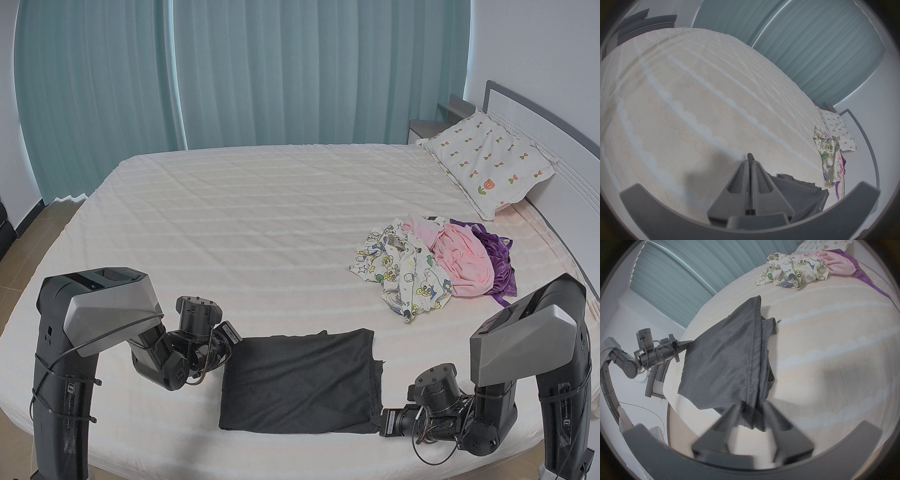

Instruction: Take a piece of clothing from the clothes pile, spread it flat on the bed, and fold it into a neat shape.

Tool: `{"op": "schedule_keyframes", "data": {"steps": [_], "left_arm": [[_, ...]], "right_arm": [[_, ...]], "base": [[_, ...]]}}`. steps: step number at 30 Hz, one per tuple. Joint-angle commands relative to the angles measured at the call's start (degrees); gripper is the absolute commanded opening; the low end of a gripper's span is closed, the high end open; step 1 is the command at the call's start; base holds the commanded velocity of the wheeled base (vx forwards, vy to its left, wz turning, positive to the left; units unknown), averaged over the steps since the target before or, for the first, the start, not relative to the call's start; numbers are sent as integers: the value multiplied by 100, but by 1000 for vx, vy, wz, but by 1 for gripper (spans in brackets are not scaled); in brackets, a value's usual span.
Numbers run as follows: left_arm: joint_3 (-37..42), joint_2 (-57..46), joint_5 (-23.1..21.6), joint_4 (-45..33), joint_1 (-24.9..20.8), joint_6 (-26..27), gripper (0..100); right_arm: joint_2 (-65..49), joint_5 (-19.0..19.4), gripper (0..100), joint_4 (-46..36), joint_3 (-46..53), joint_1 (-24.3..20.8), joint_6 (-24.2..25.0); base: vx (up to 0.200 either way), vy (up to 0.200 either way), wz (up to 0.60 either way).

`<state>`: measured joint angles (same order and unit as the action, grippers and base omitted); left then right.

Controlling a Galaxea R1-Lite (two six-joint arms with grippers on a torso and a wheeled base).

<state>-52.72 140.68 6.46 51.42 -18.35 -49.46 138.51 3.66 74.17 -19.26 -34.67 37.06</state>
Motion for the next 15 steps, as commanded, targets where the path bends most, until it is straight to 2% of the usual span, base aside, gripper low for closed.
{"op": "schedule_keyframes", "data": {"steps": [1,15], "left_arm": [[-1,3,-4,0,-2,-3,0],[-1,12,-4,0,-2,-3,0]], "right_arm": [[-26,3,0,1,72,22,-23],[-122,-32,0,36,370,127,-234]], "base": [[0,0,0],[0,0,0]]}}
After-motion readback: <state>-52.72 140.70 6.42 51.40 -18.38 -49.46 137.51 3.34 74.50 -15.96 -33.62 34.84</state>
